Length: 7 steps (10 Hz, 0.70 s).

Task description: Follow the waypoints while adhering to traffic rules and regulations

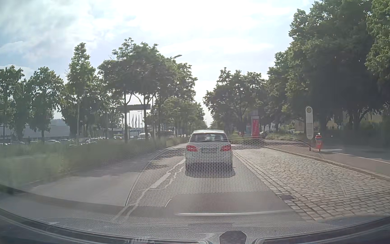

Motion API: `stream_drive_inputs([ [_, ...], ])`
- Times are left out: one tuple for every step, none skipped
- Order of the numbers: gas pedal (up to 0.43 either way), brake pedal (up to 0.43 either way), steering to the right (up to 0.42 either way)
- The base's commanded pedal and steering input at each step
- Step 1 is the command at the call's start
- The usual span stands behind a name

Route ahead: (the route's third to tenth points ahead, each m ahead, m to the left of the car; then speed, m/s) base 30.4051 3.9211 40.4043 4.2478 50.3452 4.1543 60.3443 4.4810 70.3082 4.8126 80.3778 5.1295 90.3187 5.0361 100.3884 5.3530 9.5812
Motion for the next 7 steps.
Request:
stream_drive_inputs([
  [0.0,0.0,0.002],
  [0.0,0.0,0.001],
  [0.0,0.0,0.0],
  [0.0,0.0,0.001],
  [0.0,0.0,0.0],
  [0.0,0.0,0.0],
  [0.02,0.0,0.001],
])
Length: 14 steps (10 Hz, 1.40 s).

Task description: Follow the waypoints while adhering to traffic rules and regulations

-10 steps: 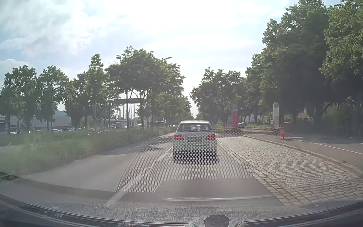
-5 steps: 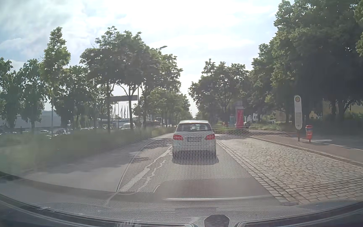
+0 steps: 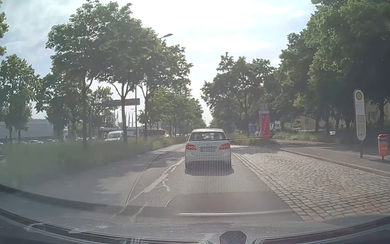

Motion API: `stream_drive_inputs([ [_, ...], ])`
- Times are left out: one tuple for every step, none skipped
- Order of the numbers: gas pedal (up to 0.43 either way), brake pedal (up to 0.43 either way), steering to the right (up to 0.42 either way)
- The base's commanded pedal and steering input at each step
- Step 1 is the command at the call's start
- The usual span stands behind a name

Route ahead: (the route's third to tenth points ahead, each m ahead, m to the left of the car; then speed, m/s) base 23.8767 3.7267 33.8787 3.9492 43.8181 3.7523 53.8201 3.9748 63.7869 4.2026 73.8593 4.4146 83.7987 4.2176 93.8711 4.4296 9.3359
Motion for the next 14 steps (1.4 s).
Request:
stream_drive_inputs([
  [0.028,0.0,0.001],
  [0.039,0.0,0.001],
  [0.047,0.0,0.001],
  [0.047,0.0,0.001],
  [0.047,0.0,0.001],
  [0.047,0.0,0.001],
  [0.059,0.0,0.0],
  [0.059,0.0,0.0],
  [0.059,0.0,0.0],
  [0.059,0.0,0.0],
  [0.067,0.0,0.0],
  [0.067,0.0,0.0],
  [0.067,0.0,0.0],
  [0.067,0.0,0.0],
])
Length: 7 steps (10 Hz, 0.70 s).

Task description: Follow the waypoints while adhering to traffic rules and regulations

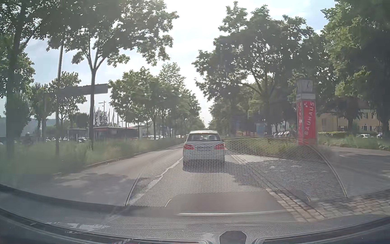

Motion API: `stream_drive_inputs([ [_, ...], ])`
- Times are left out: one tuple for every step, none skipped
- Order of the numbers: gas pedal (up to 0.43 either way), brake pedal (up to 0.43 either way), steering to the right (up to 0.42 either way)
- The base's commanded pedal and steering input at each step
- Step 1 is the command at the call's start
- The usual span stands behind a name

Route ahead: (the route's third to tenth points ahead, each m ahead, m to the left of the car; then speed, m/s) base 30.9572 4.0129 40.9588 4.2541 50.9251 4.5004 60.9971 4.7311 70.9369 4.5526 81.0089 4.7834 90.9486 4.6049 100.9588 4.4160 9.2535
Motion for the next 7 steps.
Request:
stream_drive_inputs([
  [0.067,0.0,-0.001],
  [0.079,0.0,-0.002],
  [0.079,0.0,-0.003],
  [0.079,0.0,-0.006],
  [0.079,0.0,-0.008],
  [0.079,0.0,-0.008],
  [0.079,0.0,-0.007],
])
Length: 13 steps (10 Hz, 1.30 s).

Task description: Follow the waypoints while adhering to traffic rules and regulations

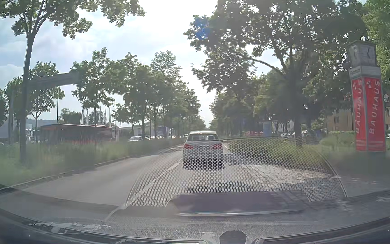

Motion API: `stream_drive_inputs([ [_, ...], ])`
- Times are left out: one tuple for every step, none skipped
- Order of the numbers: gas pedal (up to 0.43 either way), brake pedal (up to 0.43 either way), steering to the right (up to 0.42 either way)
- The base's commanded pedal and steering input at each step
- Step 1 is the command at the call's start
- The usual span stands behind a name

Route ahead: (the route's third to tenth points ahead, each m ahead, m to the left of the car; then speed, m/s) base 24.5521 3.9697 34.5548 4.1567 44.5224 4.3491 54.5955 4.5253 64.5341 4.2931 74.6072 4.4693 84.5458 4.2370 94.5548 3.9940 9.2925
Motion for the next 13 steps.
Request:
stream_drive_inputs([
  [0.079,0.0,-0.006],
  [0.079,0.0,-0.005],
  [0.079,0.0,-0.006],
  [0.079,0.0,-0.006],
  [0.079,0.0,-0.006],
  [0.079,0.0,-0.006],
  [0.079,0.0,-0.006],
  [0.079,0.0,-0.006],
  [0.079,0.0,-0.005],
  [0.098,0.0,-0.004],
  [0.118,0.0,-0.005],
  [0.118,0.0,-0.004],
  [0.169,0.0,-0.004],
])
